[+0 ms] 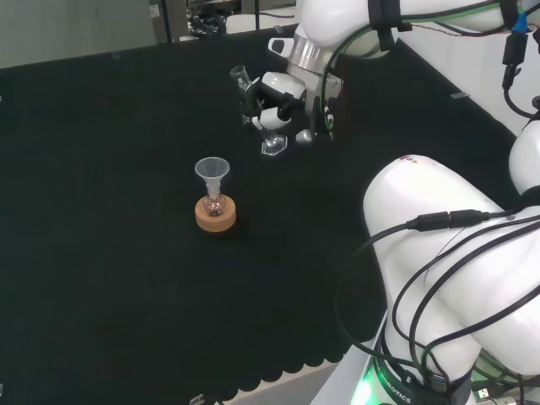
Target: Pick up the graduated cylinder.
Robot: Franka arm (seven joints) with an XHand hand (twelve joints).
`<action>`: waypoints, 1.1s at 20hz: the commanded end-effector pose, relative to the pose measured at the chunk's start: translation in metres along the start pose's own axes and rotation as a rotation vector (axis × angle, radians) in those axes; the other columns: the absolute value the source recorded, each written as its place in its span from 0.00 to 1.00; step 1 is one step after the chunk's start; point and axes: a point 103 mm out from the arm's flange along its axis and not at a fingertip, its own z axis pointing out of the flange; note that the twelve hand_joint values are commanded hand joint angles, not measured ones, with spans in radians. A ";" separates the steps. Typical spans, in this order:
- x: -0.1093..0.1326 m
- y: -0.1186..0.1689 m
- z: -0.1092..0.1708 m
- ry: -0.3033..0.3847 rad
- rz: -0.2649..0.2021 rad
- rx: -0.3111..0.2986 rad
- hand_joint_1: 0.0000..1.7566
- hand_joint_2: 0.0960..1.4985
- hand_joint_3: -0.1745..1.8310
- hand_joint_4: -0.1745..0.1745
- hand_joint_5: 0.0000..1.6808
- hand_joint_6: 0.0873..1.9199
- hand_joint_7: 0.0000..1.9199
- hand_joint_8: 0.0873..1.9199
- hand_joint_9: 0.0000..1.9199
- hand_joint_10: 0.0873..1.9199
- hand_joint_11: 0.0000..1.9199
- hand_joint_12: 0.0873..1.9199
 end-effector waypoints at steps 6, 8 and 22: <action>-0.001 -0.029 -0.027 -0.057 0.030 0.032 0.64 0.76 0.08 0.08 0.54 0.57 0.59 0.23 0.75 0.00 0.64 0.37; 0.000 -0.033 -0.030 -0.072 0.032 0.049 0.64 0.76 0.08 0.08 0.54 0.57 0.60 0.22 0.75 0.00 0.64 0.37; 0.015 -0.072 -0.033 -0.162 0.029 0.125 0.64 0.76 0.08 0.06 0.54 0.57 0.60 0.22 0.75 0.00 0.64 0.37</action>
